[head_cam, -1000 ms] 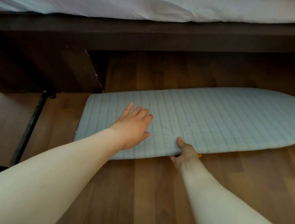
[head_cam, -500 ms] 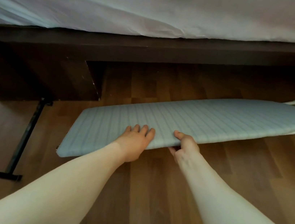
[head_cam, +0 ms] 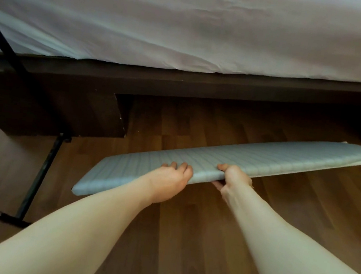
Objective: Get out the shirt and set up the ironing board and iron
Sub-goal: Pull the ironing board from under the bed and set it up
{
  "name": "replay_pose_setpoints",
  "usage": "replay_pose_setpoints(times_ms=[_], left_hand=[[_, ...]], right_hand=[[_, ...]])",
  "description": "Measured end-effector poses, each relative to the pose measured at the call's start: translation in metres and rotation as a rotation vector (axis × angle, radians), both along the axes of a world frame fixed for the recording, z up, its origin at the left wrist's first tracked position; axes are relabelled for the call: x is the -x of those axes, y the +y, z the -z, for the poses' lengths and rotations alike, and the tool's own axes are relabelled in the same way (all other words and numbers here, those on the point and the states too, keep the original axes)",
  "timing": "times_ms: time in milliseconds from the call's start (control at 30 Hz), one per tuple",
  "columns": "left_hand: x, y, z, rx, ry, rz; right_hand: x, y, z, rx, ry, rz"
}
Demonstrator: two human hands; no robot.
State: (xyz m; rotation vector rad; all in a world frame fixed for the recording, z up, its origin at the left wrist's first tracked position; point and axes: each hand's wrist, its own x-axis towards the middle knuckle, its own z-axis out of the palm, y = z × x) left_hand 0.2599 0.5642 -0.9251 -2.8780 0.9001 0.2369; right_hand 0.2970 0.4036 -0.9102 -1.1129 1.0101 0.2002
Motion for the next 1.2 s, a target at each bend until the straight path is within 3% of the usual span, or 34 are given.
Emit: replay_pose_setpoints(times_ms=[300,600,767,1200], left_hand=[[0.014,0.006,-0.033,0.116,-0.058,-0.024],[0.016,0.022,-0.085,0.105,-0.241,0.023],[0.009,0.034,-0.13,0.028,-0.41,0.107],[0.001,0.059,-0.247,-0.046,-0.821,0.138]], right_hand=[[-0.009,0.001,-0.036,0.048,0.11,-0.122],[0.009,0.017,-0.071,-0.009,-0.07,-0.013],[0.017,0.027,-0.111,-0.092,-0.219,0.078],[0.021,0.041,-0.241,-0.195,-0.538,0.066]])
